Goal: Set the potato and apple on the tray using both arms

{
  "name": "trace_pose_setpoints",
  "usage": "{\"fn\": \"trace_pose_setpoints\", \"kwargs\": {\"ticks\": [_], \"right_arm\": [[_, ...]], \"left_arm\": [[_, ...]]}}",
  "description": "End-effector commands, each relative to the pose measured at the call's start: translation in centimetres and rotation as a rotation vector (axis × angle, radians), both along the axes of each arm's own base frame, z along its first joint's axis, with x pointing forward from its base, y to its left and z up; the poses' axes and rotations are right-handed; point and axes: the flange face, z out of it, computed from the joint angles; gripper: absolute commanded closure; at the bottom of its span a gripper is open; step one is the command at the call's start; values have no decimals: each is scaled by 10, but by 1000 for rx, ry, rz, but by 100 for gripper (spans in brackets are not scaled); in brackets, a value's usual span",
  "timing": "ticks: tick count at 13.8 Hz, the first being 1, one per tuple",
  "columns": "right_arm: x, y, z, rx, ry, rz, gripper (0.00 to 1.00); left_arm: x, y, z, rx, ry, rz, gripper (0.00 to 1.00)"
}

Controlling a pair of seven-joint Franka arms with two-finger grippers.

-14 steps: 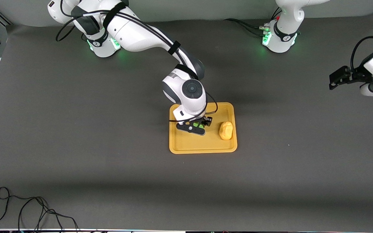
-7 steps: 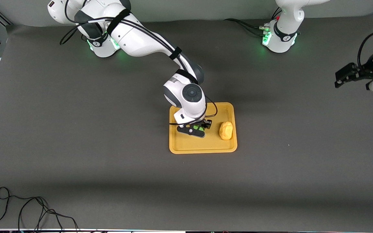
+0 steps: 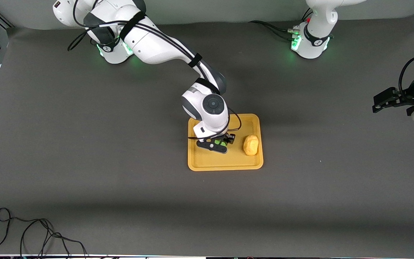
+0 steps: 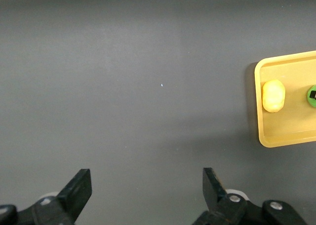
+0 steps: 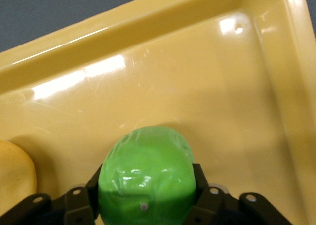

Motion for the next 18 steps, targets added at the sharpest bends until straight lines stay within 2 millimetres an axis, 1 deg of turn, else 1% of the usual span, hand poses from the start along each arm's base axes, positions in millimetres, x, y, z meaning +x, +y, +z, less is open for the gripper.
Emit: {"fn": "trace_pose_setpoints", "kwargs": {"ticks": [1, 2, 3, 4, 5, 6, 7, 9, 10, 11, 12, 13, 15, 16, 18], "right_arm": [[1, 6, 1, 6, -17, -28, 0], [2, 7, 5, 11, -21, -37, 0], [2, 10, 14, 21, -27, -47, 0], [3, 11, 27, 29, -29, -60, 0], [5, 13, 63, 56, -43, -70, 0], [4, 10, 94, 69, -15, -89, 0], [0, 6, 133, 79, 15, -102, 0], [-3, -15, 206, 64, 32, -107, 0], [-3, -31, 237, 50, 33, -109, 0], [-2, -52, 268, 37, 37, -101, 0], [-1, -70, 288, 11, 48, -74, 0], [0, -93, 309, -20, 62, -49, 0], [14, -148, 342, -74, 75, 15, 0], [17, -174, 355, -89, 89, 50, 0], [27, -234, 382, -90, 91, 93, 0]], "left_arm": [[1, 1, 7, 4, 7, -18, 0], [1, 2, 6, 4, 8, -18, 0], [0, 3, 8, 4, 7, -17, 0], [1, 3, 8, 4, 5, -17, 0], [1, 2, 7, 4, 8, -18, 0], [1, 2, 7, 4, 7, -18, 0], [1, 2, 6, 4, 8, -17, 0], [1, 1, 6, 4, 10, -17, 0], [1, 1, 6, 4, 10, -15, 0], [1, 1, 6, 4, 8, -17, 0], [2, 0, 11, 4, -4, -17, 0], [8, 1, 13, 2, -9, -12, 0], [9, 2, 14, 0, 9, -15, 0], [11, 3, 8, -1, 23, -20, 0], [11, 3, 7, -1, 26, -20, 0]]}}
